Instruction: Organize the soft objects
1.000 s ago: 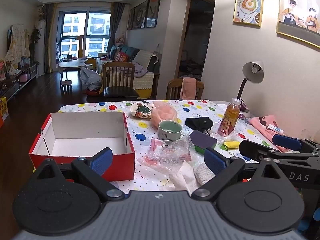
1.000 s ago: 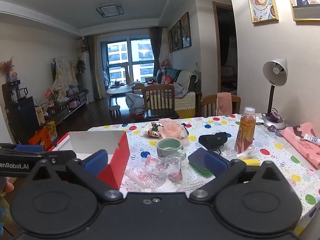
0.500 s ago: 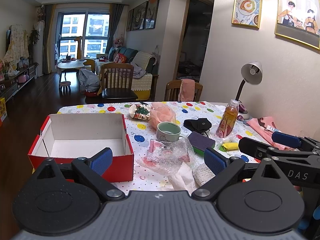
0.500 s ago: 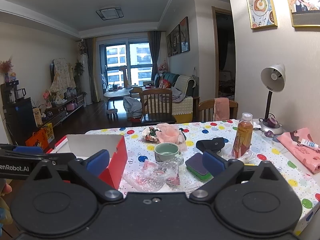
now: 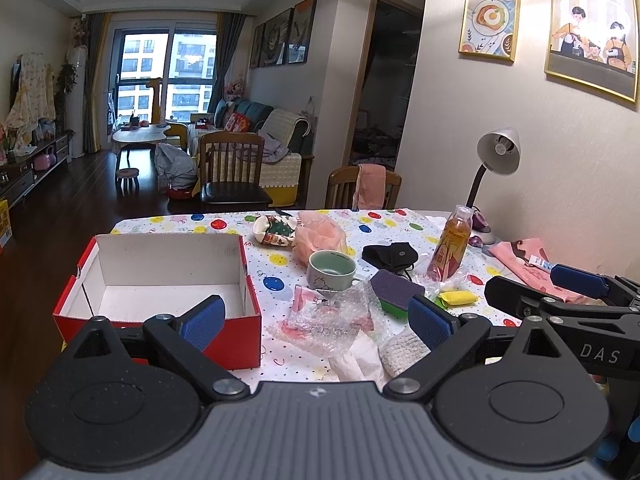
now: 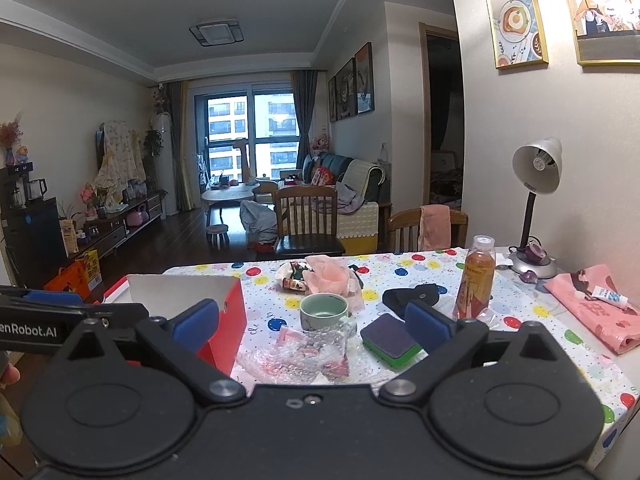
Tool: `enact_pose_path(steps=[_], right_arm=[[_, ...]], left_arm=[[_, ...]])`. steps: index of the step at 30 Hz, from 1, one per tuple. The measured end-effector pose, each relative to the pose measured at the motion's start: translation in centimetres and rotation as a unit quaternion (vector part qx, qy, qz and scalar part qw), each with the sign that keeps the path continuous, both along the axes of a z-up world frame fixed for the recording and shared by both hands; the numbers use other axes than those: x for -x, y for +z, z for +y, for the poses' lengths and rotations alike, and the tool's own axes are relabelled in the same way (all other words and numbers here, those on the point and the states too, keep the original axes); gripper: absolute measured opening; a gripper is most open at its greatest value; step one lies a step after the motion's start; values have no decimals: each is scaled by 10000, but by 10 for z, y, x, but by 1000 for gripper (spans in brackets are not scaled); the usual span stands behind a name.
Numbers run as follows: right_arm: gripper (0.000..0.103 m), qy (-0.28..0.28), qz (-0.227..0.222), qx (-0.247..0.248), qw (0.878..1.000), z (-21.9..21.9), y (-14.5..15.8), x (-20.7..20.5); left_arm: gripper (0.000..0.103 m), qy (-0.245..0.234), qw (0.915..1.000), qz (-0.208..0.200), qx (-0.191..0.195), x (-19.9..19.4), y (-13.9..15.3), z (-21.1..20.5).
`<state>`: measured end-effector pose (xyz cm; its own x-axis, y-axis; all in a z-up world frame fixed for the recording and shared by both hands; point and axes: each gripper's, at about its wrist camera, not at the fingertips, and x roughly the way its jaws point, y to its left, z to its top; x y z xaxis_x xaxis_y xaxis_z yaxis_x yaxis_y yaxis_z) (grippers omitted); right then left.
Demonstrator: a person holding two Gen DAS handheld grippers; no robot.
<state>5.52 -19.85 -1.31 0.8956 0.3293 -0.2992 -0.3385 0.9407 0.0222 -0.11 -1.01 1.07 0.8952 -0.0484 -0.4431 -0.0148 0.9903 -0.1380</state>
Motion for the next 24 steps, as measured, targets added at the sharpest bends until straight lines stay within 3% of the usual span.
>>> enact_pose_path(steps=[24], right_arm=[[100, -315, -180, -13, 9993, -13, 5, 7]], left_arm=[[99, -185, 9997, -126, 39, 1, 1, -9]])
